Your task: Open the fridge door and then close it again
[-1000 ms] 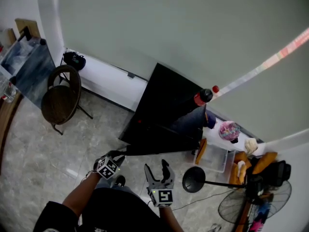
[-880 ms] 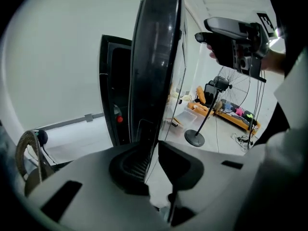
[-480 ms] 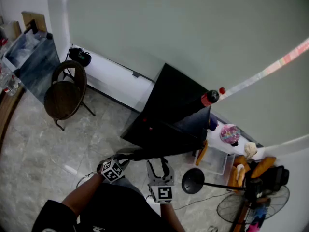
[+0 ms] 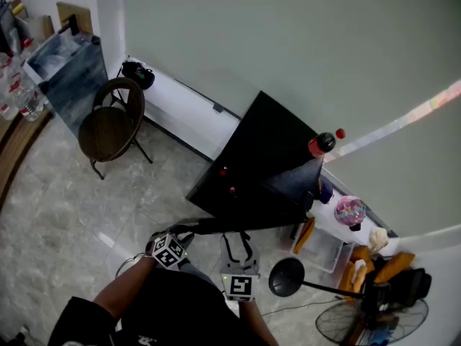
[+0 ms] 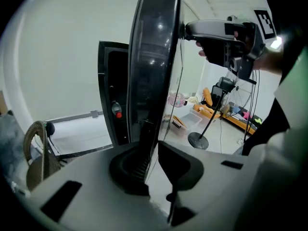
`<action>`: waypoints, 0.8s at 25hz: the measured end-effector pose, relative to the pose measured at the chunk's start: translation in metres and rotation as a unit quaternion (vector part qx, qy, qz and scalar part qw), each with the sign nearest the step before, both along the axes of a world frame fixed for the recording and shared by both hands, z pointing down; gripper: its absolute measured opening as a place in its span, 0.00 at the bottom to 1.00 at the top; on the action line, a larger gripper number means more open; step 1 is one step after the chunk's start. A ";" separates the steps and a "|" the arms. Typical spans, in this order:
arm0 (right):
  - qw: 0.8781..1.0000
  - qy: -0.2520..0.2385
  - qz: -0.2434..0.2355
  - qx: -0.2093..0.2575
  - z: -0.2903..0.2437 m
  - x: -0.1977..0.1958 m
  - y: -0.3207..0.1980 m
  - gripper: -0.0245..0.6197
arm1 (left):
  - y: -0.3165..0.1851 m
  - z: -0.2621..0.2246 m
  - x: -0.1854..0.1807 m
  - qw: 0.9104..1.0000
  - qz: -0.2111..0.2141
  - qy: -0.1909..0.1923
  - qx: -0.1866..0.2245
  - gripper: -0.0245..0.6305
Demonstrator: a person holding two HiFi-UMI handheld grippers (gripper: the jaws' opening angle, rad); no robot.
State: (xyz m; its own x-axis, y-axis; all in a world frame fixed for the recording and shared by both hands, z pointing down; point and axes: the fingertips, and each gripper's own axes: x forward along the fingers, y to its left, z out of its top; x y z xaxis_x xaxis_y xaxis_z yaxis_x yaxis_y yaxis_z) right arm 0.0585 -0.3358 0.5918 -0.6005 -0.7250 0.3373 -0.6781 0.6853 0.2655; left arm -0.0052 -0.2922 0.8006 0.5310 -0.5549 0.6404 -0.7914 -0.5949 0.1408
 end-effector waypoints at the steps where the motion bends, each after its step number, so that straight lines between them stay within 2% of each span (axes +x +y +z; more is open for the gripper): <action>1: 1.000 -0.004 -0.005 -0.001 -0.001 0.002 0.000 0.34 | 0.001 0.000 0.001 1.000 -0.015 -0.002 -0.001 0.12; 4: 1.000 0.002 -0.022 -0.003 -0.002 0.012 -0.002 0.34 | 0.005 -0.001 0.004 0.998 -0.066 -0.005 -0.003 0.12; 10: 0.994 0.027 -0.101 0.016 0.002 0.023 0.012 0.34 | 0.022 0.000 0.015 0.989 -0.148 -0.014 0.003 0.13; 15: 0.988 0.047 -0.146 0.032 0.006 0.040 0.031 0.34 | 0.047 0.002 0.035 0.983 -0.184 -0.020 0.000 0.13; 20: 0.985 0.042 -0.163 0.040 0.007 0.057 0.051 0.34 | 0.074 0.002 0.061 0.981 -0.195 -0.019 0.002 0.13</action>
